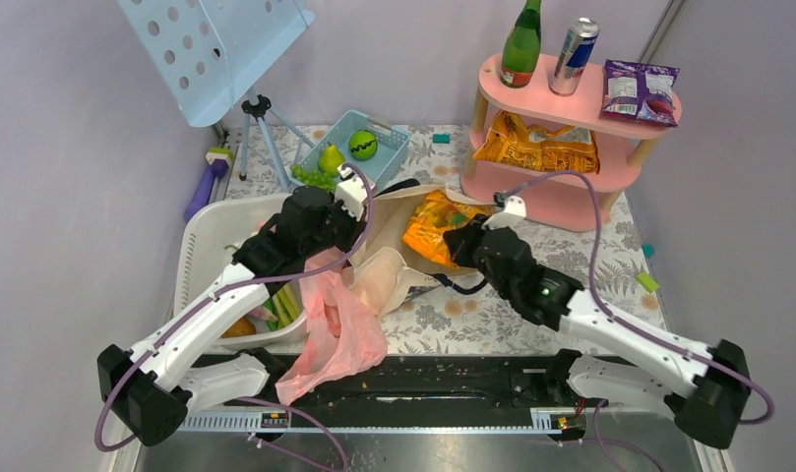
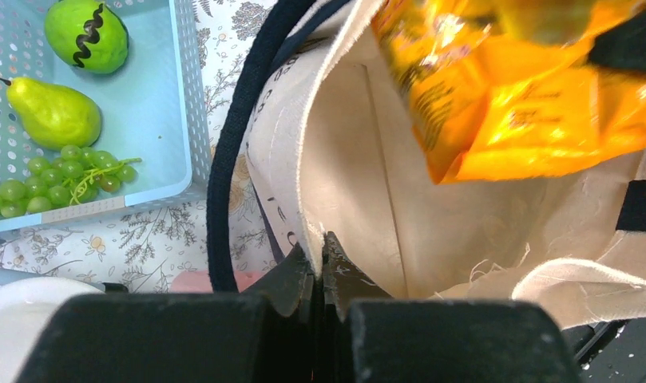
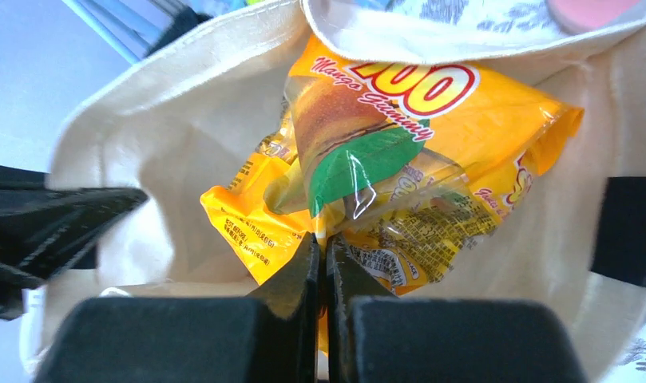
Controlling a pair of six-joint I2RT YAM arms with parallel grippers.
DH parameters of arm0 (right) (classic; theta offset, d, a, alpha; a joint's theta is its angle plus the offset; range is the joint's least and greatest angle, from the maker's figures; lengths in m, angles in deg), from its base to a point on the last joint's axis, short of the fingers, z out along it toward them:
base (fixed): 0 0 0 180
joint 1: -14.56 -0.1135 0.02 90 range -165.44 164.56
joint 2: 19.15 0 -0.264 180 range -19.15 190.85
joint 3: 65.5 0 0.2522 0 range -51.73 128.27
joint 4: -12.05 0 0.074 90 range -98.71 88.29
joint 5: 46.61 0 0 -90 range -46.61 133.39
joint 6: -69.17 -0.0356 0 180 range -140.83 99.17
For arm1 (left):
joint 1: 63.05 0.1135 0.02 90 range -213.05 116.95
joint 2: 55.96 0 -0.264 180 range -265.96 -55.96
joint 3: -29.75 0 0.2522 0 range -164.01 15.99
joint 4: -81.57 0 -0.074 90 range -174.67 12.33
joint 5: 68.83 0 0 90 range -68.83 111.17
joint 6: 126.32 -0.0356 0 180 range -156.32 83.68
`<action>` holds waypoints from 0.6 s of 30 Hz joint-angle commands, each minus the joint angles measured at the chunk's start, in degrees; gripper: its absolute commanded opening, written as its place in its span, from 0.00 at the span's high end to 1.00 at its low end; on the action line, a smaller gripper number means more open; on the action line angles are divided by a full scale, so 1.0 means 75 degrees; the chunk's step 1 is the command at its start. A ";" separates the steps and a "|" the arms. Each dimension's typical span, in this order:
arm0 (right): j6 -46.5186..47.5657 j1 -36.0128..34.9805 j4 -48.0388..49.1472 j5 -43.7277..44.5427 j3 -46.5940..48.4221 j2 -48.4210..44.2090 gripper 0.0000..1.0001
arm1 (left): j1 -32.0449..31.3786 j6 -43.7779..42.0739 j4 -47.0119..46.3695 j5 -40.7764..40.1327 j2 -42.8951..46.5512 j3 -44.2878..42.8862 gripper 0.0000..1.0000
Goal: Untie the knot of the grocery bags and take out the mixed food
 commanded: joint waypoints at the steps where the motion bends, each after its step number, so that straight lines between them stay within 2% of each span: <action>1: 0.0358 -0.0055 0.0522 0.1031 0.0137 -0.1046 1.00 | 0.0056 -0.0447 -0.0364 -0.0032 0.0236 0.0043 1.00; 8: 0.0707 -0.0061 -0.0649 0.1440 0.0725 -0.1758 1.00 | 0.0075 0.0373 0.0266 -0.2074 -0.0687 -0.0937 1.00; 18: 0.0445 -0.0061 -0.2409 0.1528 0.1394 -0.2864 1.00 | 0.0301 0.1301 0.0496 -0.2280 -0.1446 -0.1611 1.00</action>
